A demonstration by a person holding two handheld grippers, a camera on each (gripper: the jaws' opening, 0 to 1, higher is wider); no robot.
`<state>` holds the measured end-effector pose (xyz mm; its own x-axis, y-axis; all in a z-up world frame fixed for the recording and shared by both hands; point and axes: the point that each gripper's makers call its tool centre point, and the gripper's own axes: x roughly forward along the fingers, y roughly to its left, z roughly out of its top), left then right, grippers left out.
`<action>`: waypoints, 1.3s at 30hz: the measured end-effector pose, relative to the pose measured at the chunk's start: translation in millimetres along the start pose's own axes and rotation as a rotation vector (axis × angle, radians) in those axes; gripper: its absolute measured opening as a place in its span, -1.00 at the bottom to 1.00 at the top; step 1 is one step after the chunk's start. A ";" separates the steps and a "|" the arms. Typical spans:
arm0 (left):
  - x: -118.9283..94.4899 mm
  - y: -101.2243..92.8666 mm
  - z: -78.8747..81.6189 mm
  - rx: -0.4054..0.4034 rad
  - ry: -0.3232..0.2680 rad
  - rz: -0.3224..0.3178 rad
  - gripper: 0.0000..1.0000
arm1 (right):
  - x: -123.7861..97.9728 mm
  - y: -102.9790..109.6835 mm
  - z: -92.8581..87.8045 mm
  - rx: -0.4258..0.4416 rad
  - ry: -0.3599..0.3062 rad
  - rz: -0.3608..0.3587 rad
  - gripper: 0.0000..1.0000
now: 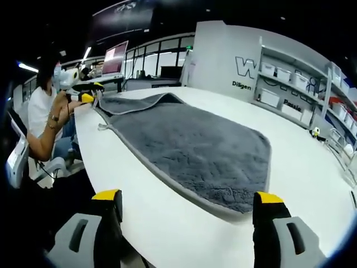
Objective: Open the folded towel by lifting each exposed corner and separating the folded layers until the towel lies flat within the target outline without major curled edges
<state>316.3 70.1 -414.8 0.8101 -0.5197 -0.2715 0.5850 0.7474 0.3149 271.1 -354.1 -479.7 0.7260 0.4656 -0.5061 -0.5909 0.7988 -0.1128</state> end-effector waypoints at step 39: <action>80.6 -78.6 -9.9 0.271 0.158 -0.193 -0.92 | -6.1 8.1 1.9 -0.019 -0.005 0.018 0.98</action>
<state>335.2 -26.4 -470.5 0.6802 -0.5541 -0.4799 0.7327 0.4944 0.4677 262.6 -349.7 -475.9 0.7167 0.4816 -0.5043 -0.6105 0.7828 -0.1201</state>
